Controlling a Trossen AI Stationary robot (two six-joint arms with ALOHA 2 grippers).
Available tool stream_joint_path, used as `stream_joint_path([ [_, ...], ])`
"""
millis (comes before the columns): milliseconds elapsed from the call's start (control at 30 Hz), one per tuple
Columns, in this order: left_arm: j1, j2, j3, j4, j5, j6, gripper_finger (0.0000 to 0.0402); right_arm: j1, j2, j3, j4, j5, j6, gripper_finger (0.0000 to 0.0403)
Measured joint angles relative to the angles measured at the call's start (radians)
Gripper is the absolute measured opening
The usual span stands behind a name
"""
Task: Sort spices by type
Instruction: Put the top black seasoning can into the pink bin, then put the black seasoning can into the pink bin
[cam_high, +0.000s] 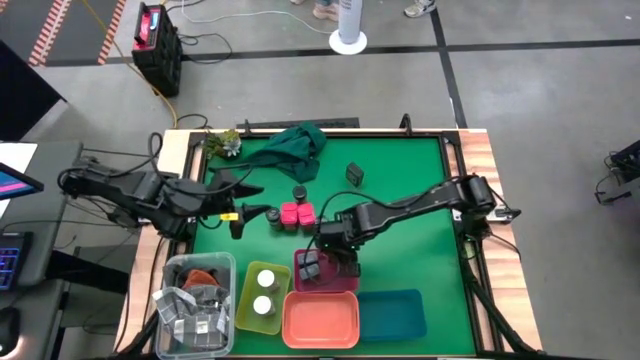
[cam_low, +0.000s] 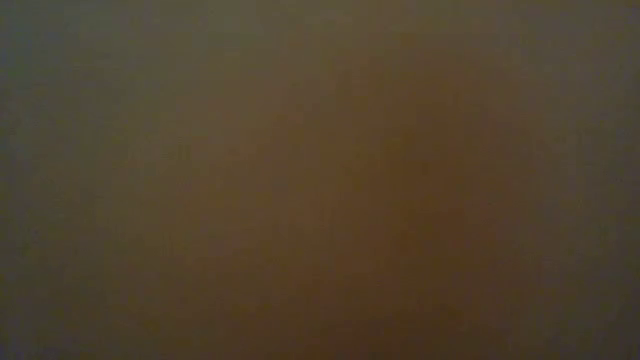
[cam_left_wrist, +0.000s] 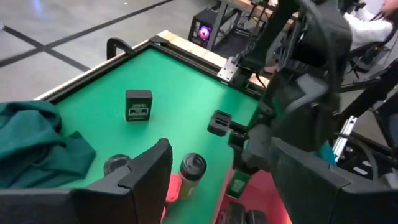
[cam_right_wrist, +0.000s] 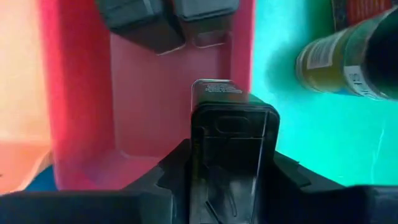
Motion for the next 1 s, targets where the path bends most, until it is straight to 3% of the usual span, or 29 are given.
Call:
stream_joint_path([
  [467,-0.018,-0.040,-0.015,-0.005,-0.002,-0.001,0.0254,-0.018,0.006,0.002,0.012,-0.016,-0.005,0.0246],
  [667,-0.018,-0.044,-0.015,-0.005,0.001,0.000,0.0254,-0.039,-0.018,0.116,-0.120,0.001,0.014,0.0249],
  [833,-0.018,-0.054,-0.015,0.004,0.001,-0.001,0.0254,-0.111,-0.066,0.172,-0.148,0.088,-0.014,0.0250],
  [1000,-0.018,-0.063,-0.015,0.017,0.006,-0.012,0.0254,-0.278,-0.083,0.172,-0.149,0.111,0.001,0.0251],
])
